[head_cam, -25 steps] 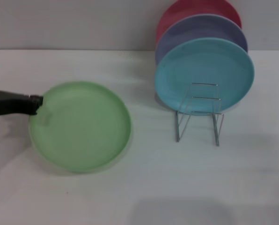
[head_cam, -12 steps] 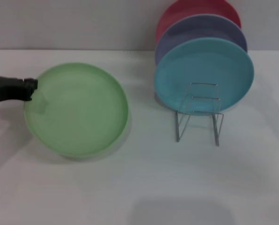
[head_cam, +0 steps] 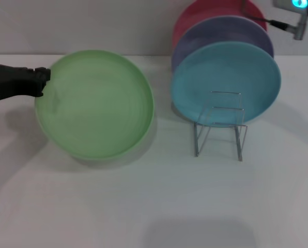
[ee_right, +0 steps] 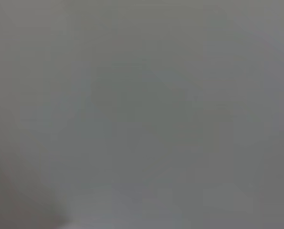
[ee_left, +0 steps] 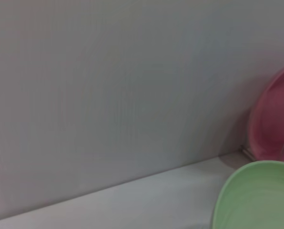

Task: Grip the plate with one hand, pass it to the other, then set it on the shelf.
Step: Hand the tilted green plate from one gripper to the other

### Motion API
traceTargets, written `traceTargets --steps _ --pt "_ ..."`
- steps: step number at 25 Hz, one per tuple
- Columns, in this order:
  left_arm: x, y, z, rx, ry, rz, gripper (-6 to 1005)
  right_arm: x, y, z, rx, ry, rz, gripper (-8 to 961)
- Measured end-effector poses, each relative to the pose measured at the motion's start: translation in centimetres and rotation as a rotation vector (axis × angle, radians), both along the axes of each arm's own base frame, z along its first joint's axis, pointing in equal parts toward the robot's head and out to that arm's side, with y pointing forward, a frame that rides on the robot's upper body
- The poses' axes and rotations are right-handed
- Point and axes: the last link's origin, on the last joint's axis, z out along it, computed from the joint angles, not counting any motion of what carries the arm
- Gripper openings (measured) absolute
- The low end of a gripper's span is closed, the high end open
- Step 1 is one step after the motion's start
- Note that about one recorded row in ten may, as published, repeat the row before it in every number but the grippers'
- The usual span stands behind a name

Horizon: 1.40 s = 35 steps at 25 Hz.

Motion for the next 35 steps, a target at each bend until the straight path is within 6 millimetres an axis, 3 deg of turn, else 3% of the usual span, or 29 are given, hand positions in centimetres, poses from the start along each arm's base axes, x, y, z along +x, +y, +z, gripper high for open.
traceTargets --steps 2,6,12,35 --pt "0.2 0.0 0.2 0.009 0.0 -0.008 38 -2.1 0.3 -1.8 -0.124 -0.134 -0.017 817" --pt "0.4 0.2 0.4 0.018 -0.004 -0.013 39 -3.4 0.3 -2.8 -0.231 -0.195 -0.033 817" --pt "1.2 0.1 0.7 0.039 -0.036 -0.057 42 -5.2 1.1 -2.7 -0.29 -0.284 -0.103 816" --pt "0.8 -0.3 0.2 0.029 -0.045 -0.052 51 -4.0 2.6 -6.9 -0.349 -0.358 -0.164 814"
